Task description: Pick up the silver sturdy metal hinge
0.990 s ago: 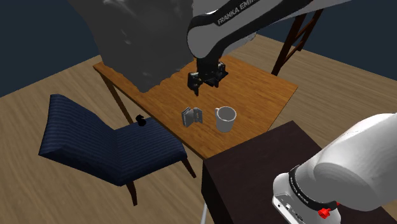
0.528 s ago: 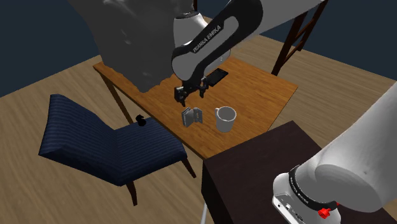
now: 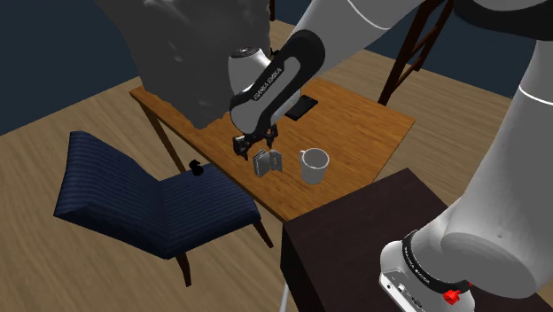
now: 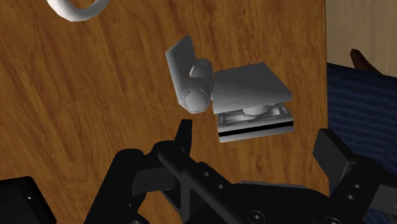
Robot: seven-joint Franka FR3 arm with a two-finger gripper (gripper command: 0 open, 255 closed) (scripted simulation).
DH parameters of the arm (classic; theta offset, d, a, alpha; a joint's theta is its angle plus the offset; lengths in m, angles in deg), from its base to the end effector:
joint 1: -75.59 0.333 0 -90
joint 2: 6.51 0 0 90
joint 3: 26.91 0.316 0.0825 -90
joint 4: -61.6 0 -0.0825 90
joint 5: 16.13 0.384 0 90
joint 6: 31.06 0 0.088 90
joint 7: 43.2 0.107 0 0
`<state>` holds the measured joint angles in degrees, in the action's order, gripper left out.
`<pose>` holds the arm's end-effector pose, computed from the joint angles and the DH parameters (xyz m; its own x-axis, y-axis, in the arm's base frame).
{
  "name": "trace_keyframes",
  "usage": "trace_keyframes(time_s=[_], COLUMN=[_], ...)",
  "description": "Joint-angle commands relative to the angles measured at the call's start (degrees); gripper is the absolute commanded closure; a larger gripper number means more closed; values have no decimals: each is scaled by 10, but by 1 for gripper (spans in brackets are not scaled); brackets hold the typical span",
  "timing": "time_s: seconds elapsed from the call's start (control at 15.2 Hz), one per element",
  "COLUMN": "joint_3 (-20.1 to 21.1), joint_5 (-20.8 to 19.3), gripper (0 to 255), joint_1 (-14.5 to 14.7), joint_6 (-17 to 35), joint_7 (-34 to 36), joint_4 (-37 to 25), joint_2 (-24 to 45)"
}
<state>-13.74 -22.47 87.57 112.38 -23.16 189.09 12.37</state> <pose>0.4924 0.2337 0.2246 0.9849 0.1680 -0.0407 0.1683 -0.9857 0.0026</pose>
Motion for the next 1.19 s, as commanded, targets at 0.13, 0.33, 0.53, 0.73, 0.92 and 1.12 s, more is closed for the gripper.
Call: trace_keyframes(time_s=[0.13,0.33,0.53,0.73,0.92,1.12], joint_3=[-6,-7,-8,-7,-7,-2], joint_5=[-11,-13,-13,-13,-13,-5], gripper=[0,255,255,255,255,255], joint_1=[5,6,6,6,6,2], joint_6=[27,30,30,30,30,11], joint_7=[8,9,9,9,9,4], joint_4=[-2,-2,-3,-2,-2,-1], joint_2=[29,33,34,33,33,12])
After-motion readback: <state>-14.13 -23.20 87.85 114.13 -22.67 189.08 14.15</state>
